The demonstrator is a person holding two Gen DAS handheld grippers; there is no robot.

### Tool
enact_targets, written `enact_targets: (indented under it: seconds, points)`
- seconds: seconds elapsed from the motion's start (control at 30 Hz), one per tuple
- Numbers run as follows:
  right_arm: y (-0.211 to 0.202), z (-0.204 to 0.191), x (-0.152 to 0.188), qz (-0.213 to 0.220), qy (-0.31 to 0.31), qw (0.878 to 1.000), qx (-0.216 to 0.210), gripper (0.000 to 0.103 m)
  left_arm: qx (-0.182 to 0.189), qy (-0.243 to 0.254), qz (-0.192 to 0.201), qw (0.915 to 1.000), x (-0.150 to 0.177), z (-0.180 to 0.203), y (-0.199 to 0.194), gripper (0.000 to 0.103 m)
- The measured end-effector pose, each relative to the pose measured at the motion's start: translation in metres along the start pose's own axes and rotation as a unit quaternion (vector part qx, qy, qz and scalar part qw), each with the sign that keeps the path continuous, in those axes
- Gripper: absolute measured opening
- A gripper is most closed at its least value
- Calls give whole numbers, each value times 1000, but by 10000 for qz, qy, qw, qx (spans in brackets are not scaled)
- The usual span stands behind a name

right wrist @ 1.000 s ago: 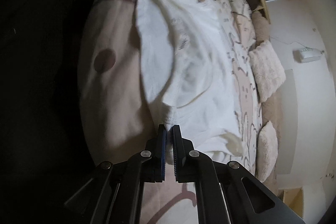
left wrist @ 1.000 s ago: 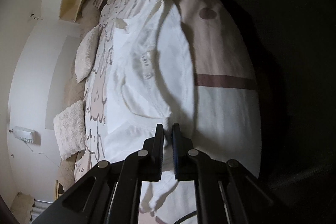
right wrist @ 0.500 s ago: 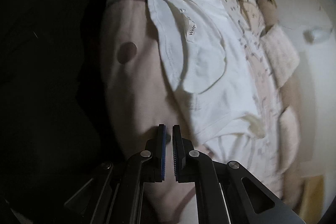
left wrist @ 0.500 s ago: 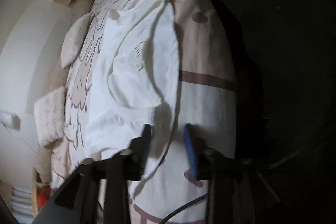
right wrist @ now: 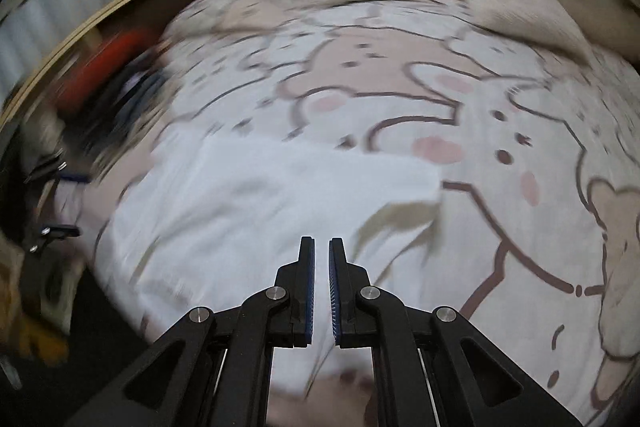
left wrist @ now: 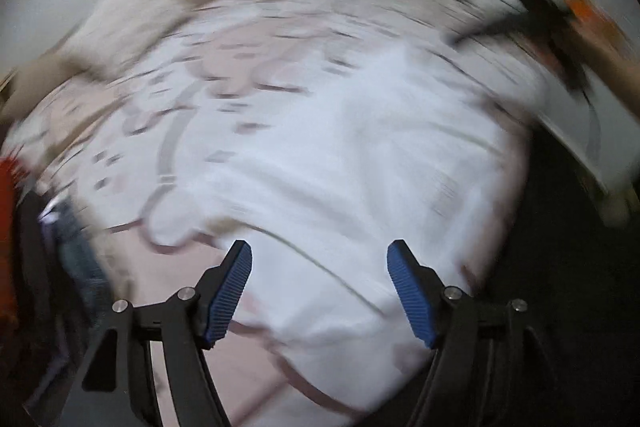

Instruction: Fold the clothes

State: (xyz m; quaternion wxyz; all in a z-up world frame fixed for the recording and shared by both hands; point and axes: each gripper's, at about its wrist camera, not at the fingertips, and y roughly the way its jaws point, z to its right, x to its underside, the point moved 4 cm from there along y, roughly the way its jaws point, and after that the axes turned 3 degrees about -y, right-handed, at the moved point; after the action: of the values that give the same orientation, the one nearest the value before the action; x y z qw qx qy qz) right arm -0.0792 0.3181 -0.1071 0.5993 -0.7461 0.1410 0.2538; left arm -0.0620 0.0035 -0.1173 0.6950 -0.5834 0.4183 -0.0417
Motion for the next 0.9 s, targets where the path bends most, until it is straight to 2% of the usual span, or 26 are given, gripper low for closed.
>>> enact_targets:
  seconds: [0.07, 0.13, 0.2, 0.3, 0.33, 0.47, 0.5, 0.53, 0.63, 0.7, 0.77, 0.87, 0.9]
  points:
    - [14, 21, -13, 2, 550, 9985, 41, 6, -249, -702, 6, 9972, -16, -38, 18, 70]
    - [34, 51, -23, -131, 1342, 9908, -134, 6, -363, -1345, -68, 9902, -25, -73, 37, 70]
    - [47, 75, -23, -188, 2144, 9761, -306, 6, -410, -2119, -200, 9762, -29, -112, 64, 70]
    - [54, 91, -28, -215, 2615, 9634, -551, 6, -292, -2719, -345, 9613, -29, -141, 90, 70]
    - [57, 90, -32, -212, 2604, 9635, -587, 6, -240, -2912, -398, 9555, -30, -150, 99, 70]
    - [72, 78, -44, -285, 2494, 9647, -789, 6, 116, -3095, -547, 9492, -39, -150, 128, 70]
    - [79, 73, -47, -337, 2460, 9647, -877, 6, 102, -3049, -610, 9504, -41, -147, 134, 70]
    - [86, 68, -50, -389, 2426, 9645, -964, 6, -45, -2956, -665, 9530, -42, -144, 138, 70]
    - [113, 62, -43, -707, 2315, 9671, -779, 6, -1080, -2403, -806, 9613, -38, -141, 147, 68]
    - [132, 59, -39, -921, 2239, 9681, -645, 6, -1365, -2245, -768, 9618, -28, -143, 141, 69]
    - [139, 67, -28, -858, 2463, 9615, -862, 6, -1644, -2088, -730, 9613, -18, -145, 135, 70]
    - [136, 81, -17, -618, 2924, 9447, -1349, 6, -1861, -2143, -705, 9563, -10, -152, 125, 71]
    - [132, 83, -16, -536, 2967, 9437, -1360, 6, -2248, -2068, -731, 9494, -9, -156, 120, 70]
